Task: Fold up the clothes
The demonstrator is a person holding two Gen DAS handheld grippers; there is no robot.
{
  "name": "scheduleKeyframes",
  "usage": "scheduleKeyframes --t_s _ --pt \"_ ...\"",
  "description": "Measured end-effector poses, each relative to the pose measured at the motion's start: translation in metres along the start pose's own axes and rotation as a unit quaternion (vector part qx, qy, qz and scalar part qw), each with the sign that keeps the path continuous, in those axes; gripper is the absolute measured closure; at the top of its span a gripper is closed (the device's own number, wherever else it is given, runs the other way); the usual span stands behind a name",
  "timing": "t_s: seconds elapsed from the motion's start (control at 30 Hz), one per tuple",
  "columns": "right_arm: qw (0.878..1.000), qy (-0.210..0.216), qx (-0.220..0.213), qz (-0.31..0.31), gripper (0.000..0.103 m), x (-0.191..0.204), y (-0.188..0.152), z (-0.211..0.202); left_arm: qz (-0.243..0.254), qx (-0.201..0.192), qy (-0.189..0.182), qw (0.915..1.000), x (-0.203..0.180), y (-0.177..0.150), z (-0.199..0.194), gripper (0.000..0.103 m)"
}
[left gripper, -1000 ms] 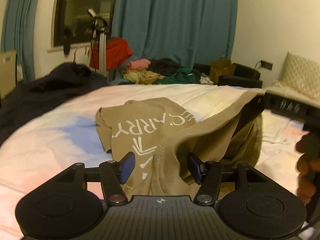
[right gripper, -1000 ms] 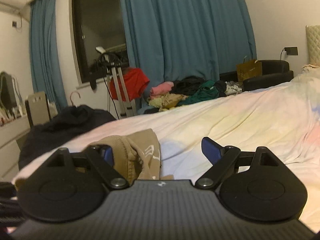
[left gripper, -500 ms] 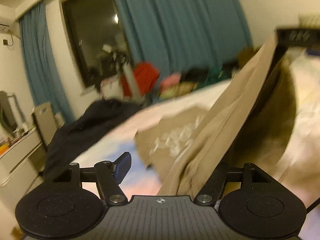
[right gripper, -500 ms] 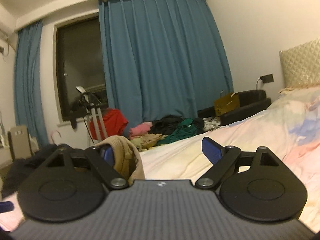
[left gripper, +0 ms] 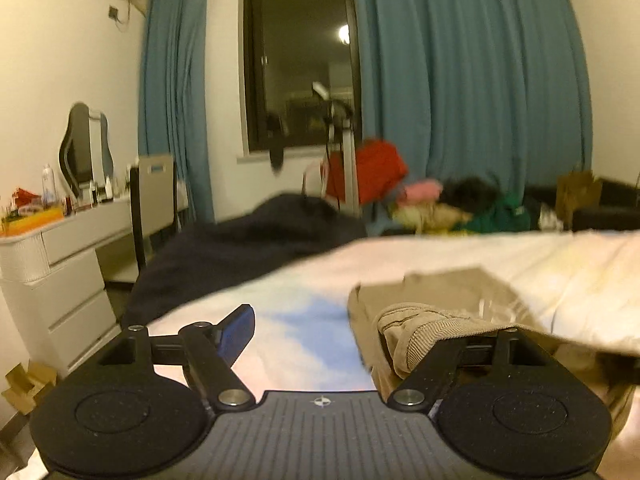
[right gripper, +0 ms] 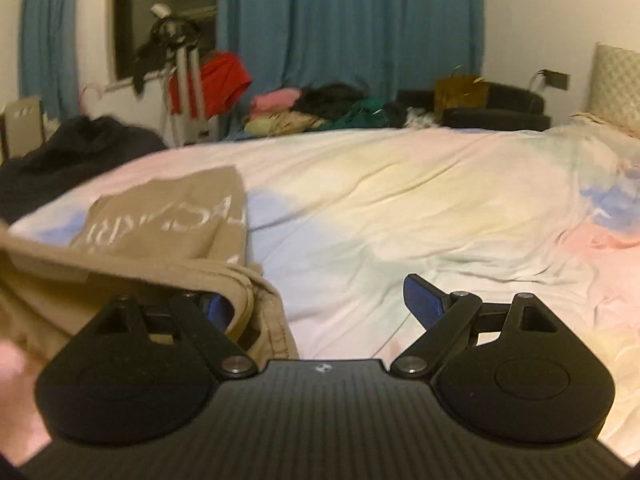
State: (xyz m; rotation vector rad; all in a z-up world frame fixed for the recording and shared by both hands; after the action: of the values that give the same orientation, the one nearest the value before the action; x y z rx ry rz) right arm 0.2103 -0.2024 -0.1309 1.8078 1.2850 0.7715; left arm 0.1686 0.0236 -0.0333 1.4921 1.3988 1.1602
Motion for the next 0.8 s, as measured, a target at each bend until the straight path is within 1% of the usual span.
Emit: scheduleKeyframes --t_s 0.07,0.1,0.13,0.27,0.3,0.37,0.4,0.43,0.47,0.5,0.6,0.7,0.77,0.8 --pt "0.999 0.015 0.032 -0.031 0.016 0.007 -0.007 0.003 -0.017 -0.006 0.0 0.9998 0.004 0.006 -0.003 0.026" --pt "0.997 0.024 0.055 -0.049 0.016 0.01 -0.014 0.006 -0.023 -0.005 -0.001 0.9997 0.007 0.008 -0.004 0.026" --pt "0.996 0.029 0.065 -0.062 0.015 0.012 -0.018 0.006 -0.029 -0.005 -0.002 0.9996 0.009 0.01 -0.005 0.026" --pt "0.992 0.034 0.074 -0.098 0.015 0.022 -0.026 0.002 -0.037 -0.001 -0.004 0.9993 0.009 0.014 -0.01 0.026" --pt "0.994 0.023 0.057 -0.086 0.015 0.019 -0.023 -0.002 -0.037 -0.002 -0.005 0.9993 0.01 0.014 -0.012 0.026" --pt "0.999 -0.008 0.004 -0.039 0.015 0.005 -0.009 -0.013 -0.034 -0.006 -0.009 0.9994 0.009 0.012 -0.009 0.026" --pt "0.999 -0.024 -0.022 -0.016 0.009 -0.002 -0.002 -0.019 -0.033 -0.007 -0.01 0.9994 0.007 0.01 -0.008 0.026" --pt "0.998 -0.036 -0.046 0.011 0.007 -0.009 0.003 -0.024 -0.03 -0.009 -0.012 0.9994 0.005 0.007 -0.007 0.025" --pt "0.996 -0.04 -0.066 0.037 0.007 -0.015 0.007 -0.028 -0.026 -0.013 -0.01 0.9995 0.002 0.006 -0.008 0.025" --pt "0.995 -0.042 -0.077 0.056 0.007 -0.019 0.008 -0.03 -0.02 -0.017 -0.005 0.9997 -0.003 0.003 -0.008 0.025" --pt "0.99 -0.056 -0.094 0.094 0.007 -0.024 0.008 -0.028 0.037 -0.022 0.008 0.9991 -0.022 -0.01 -0.002 0.026" --pt "0.985 -0.045 -0.114 0.118 0.007 -0.024 0.012 -0.034 0.012 -0.035 0.017 0.9992 -0.01 0.002 -0.008 0.024" --pt "0.982 -0.031 -0.15 0.11 0.007 -0.018 0.027 -0.053 -0.01 -0.044 0.022 0.9987 0.0 0.011 -0.012 0.024" --pt "0.98 -0.023 -0.169 0.103 0.007 -0.014 0.035 -0.065 -0.021 -0.056 0.026 0.9979 0.006 0.023 -0.019 0.024"
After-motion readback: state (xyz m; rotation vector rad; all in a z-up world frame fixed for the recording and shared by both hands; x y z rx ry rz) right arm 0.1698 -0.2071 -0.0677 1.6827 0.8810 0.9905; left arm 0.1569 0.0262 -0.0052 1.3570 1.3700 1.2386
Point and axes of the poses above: each gripper's, at about its wrist camera, not at the fingertips, and z roughly the way its jaws point, x to its left, y to its top, the point moved 6 cm from there along z, roughly the way its jaws point, and after that the axes turned 2 degrees about z, right-handed, at the moved point
